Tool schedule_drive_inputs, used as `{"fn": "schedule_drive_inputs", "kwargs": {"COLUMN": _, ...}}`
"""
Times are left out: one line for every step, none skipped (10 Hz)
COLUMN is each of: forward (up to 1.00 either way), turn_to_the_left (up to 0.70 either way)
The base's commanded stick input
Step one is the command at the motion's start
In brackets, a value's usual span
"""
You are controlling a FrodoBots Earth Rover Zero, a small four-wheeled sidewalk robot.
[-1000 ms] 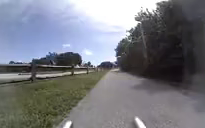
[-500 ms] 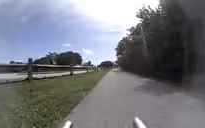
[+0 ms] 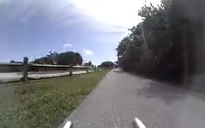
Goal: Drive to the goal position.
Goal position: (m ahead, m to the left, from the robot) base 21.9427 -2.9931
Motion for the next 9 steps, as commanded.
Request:
{"fn": "schedule_drive_inputs", "kwargs": {"forward": 0.50, "turn_to_the_left": 0.00}}
{"fn": "schedule_drive_inputs", "kwargs": {"forward": 0.50, "turn_to_the_left": 0.00}}
{"fn": "schedule_drive_inputs", "kwargs": {"forward": 0.50, "turn_to_the_left": 0.00}}
{"fn": "schedule_drive_inputs", "kwargs": {"forward": 0.50, "turn_to_the_left": 0.00}}
{"fn": "schedule_drive_inputs", "kwargs": {"forward": 0.50, "turn_to_the_left": 0.00}}
{"fn": "schedule_drive_inputs", "kwargs": {"forward": 0.50, "turn_to_the_left": 0.00}}
{"fn": "schedule_drive_inputs", "kwargs": {"forward": 0.50, "turn_to_the_left": 0.00}}
{"fn": "schedule_drive_inputs", "kwargs": {"forward": 0.50, "turn_to_the_left": 0.00}}
{"fn": "schedule_drive_inputs", "kwargs": {"forward": 0.50, "turn_to_the_left": 0.00}}
